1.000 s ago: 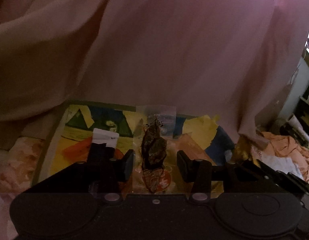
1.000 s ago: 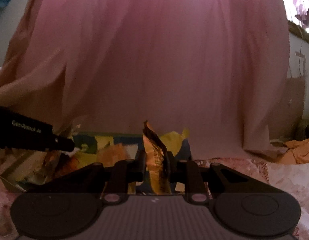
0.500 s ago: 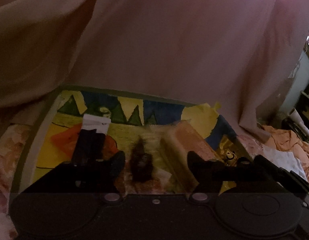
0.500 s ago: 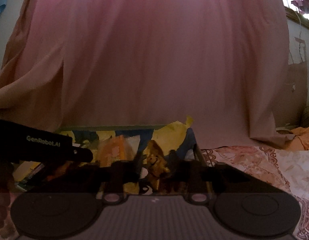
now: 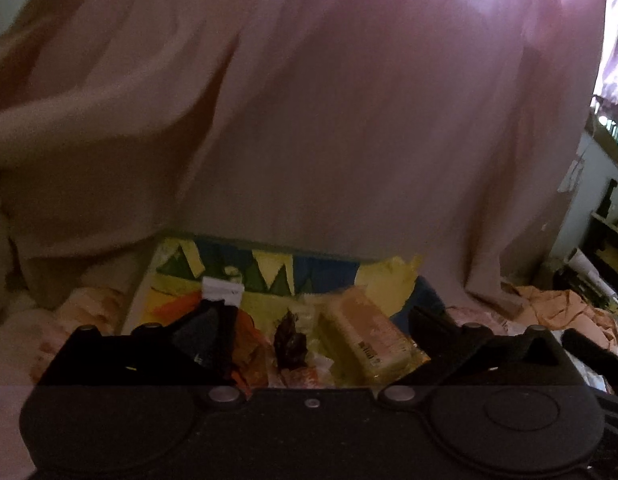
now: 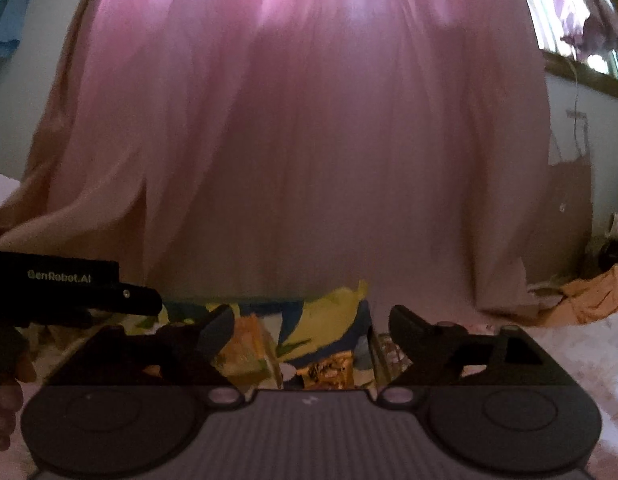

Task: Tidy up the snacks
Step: 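Withdraw both open tools from the box toward the remaining snacks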

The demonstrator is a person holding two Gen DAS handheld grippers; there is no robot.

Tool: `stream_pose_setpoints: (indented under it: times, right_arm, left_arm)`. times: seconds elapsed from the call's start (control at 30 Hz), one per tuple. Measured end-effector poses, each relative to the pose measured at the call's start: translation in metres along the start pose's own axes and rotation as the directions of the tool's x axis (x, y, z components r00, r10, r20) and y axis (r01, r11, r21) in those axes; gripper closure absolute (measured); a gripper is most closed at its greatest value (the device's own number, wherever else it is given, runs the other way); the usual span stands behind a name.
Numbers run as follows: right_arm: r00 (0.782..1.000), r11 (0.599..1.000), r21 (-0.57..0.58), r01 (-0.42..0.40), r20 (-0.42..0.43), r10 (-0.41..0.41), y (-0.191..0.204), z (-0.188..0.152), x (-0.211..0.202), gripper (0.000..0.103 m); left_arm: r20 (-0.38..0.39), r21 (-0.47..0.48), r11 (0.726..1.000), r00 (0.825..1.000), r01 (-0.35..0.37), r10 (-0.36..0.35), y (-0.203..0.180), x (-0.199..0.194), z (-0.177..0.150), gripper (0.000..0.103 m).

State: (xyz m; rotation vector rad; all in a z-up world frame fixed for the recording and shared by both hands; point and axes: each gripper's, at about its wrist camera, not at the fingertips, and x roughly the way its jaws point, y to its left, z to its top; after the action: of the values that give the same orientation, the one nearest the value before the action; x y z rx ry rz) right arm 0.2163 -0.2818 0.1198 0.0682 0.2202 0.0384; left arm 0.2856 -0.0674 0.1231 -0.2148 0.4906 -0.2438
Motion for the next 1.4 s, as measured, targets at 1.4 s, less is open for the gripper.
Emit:
stream_pose_setpoints:
  times: [1.4]
  right_arm:
    - [1.000,0.994,-0.106,-0.008,-0.019,0.006,0.051,-0.069,-0.195,0.000]
  left_arm:
    - [0.078,0.116,0.992,0.996,-0.041,0.032,0.029,-0.194,-0.132,0.001]
